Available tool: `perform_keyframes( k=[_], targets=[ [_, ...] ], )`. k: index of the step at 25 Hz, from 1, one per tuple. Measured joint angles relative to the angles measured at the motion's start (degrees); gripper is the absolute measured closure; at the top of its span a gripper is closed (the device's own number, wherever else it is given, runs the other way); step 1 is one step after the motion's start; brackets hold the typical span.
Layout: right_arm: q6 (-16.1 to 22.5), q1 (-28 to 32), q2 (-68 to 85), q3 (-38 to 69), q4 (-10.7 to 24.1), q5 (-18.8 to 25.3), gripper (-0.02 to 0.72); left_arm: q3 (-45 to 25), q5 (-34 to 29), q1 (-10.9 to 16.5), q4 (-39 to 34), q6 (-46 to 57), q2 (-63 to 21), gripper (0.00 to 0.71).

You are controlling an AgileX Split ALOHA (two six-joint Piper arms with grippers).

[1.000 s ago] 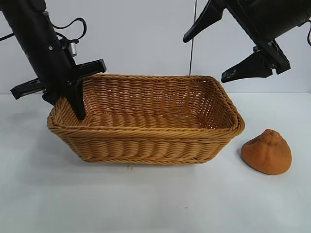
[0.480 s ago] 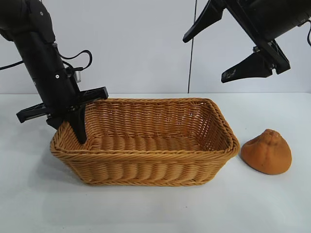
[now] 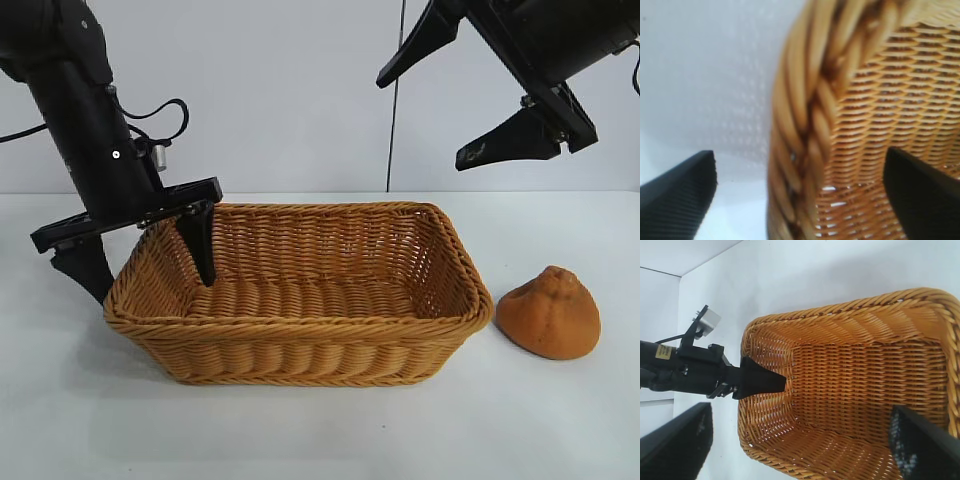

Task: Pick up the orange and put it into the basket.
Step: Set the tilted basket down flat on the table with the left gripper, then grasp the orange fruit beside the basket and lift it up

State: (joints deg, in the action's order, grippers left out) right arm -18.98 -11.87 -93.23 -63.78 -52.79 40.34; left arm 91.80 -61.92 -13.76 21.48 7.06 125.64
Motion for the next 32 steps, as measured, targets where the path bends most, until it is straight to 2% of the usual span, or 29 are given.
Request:
perform_keyframes(
  k=[4, 9, 12, 18, 21, 28, 32],
  targets=[
    [0.0, 0.0, 0.0, 0.0, 0.0, 0.0, 0.052, 0.1, -0.6, 0.0, -2.1, -0.4, -4.5, 0.044],
    [0.0, 0.0, 0.0, 0.0, 0.0, 0.0, 0.052, 1.7, -3.3, 0.7, -11.3, -0.8, -9.7, 0.044],
    [0.0, 0.0, 0.0, 0.0, 0.0, 0.0, 0.052, 3.0, -3.7, 3.3, -15.6, -0.9, -11.1, 0.044],
    [0.0, 0.0, 0.0, 0.0, 0.0, 0.0, 0.052, 3.8, -6.2, 10.2, -17.2, -1.0, -11.7, 0.044],
    [0.0, 0.0, 0.0, 0.0, 0.0, 0.0, 0.052, 3.8, -7.4, 11.9, -17.4, -1.8, -11.7, 0.044],
    [0.0, 0.0, 0.0, 0.0, 0.0, 0.0, 0.052, 2.4, -7.5, 11.8, -17.2, -4.2, -13.8, 0.044],
    [0.0, 0.0, 0.0, 0.0, -0.1, 0.0, 0.052, -2.1, -7.5, 11.3, -17.3, -4.2, -19.2, 0.044]
  ],
)
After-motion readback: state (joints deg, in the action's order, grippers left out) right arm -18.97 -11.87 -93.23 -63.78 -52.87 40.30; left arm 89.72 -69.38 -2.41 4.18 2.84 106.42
